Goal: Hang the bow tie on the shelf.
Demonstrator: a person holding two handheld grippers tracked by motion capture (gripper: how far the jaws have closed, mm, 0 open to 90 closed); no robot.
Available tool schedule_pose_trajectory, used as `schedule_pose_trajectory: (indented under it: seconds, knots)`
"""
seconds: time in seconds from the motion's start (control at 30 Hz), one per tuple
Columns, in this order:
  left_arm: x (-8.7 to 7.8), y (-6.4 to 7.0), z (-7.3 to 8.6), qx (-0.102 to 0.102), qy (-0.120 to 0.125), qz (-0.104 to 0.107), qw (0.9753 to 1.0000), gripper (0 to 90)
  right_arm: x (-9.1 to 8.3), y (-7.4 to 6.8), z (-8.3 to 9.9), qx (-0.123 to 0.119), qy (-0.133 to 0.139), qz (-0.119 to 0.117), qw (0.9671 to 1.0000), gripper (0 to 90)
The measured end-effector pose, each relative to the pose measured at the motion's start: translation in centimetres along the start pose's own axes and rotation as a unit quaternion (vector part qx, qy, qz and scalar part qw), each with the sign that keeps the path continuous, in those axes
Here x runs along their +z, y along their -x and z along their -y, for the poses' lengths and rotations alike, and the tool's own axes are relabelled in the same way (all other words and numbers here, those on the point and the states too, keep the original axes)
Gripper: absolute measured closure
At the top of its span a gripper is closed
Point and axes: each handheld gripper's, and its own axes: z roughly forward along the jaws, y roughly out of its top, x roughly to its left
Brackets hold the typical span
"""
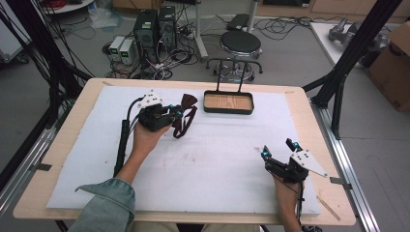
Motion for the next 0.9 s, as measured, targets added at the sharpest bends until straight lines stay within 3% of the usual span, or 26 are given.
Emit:
schedule_pose_trajectory:
  seconds: [0.1,0.3,0.63,0.9]
  knots:
    - [0.6,-0.1,-0.6,0.013,0.001,0.014,0.9998,76.7,0.0,0.0,0.0,0.001,0.0,0.0,1.0,11.6]
    - [1.1,-1.0,-1.9,0.006,0.006,0.019,0.9998,76.7,0.0,0.0,0.0,0.0,0.0,0.0,1.0,11.7]
    - [2.5,-2.3,-4.0,0.024,0.002,0.029,0.9993,76.7,0.0,0.0,0.0,0.0,-0.001,0.001,1.0,11.6]
    - [3.9,-3.1,-5.0,0.035,0.001,0.05,0.9982,76.7,0.1,0.0,0.1,0.003,-0.005,0.0,1.0,11.6]
